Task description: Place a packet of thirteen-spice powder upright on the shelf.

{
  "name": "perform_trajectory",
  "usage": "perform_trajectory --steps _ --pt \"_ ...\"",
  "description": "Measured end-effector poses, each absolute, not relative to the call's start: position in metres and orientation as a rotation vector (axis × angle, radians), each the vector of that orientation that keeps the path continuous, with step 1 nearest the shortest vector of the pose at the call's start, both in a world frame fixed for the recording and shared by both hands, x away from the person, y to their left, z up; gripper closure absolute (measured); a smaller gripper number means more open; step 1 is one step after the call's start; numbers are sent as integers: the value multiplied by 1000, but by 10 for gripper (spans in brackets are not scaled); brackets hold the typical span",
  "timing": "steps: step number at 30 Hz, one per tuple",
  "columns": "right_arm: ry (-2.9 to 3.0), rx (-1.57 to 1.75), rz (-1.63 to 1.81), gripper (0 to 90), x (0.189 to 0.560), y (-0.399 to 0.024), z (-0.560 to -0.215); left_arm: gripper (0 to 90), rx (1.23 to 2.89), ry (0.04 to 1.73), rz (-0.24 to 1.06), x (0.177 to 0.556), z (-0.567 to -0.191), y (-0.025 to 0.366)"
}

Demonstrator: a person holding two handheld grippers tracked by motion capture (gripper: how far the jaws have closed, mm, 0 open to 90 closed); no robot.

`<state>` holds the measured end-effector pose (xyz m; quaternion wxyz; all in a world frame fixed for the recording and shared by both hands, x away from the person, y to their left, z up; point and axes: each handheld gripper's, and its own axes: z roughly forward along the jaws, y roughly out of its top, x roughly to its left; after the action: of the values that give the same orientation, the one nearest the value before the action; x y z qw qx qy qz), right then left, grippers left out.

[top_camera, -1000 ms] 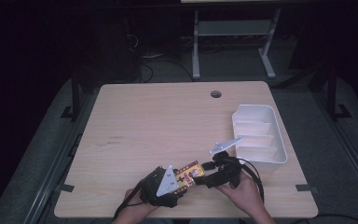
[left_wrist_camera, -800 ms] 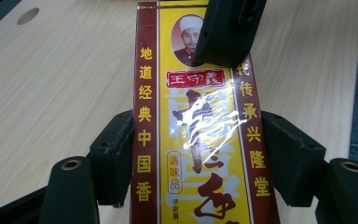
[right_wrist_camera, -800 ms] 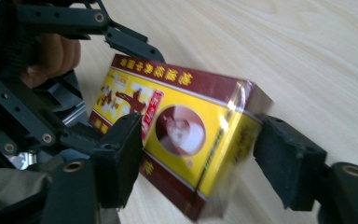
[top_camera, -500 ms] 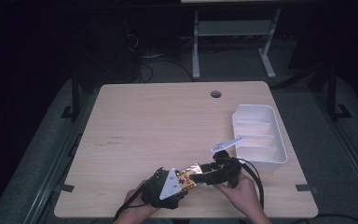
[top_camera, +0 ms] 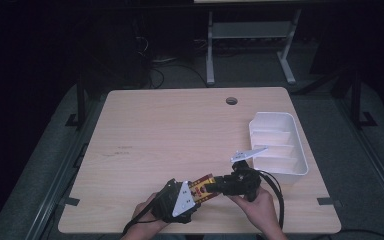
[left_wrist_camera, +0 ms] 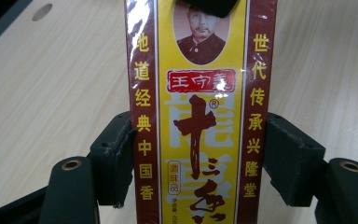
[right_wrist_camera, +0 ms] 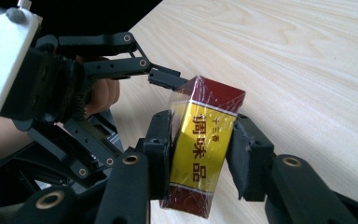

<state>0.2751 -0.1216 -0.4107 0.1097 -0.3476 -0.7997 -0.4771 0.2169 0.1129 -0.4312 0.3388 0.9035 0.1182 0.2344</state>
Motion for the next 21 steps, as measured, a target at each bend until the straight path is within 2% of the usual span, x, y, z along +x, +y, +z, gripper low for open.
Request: perform_trajectory --steps 9,21 --pt "-2344 -1004 -1434 690 273 -118 -407 288 2348 292 626 217 -432 112" --pt "-2513 -955 -1353 696 278 -127 -390 260 2296 316 502 222 -427 121"
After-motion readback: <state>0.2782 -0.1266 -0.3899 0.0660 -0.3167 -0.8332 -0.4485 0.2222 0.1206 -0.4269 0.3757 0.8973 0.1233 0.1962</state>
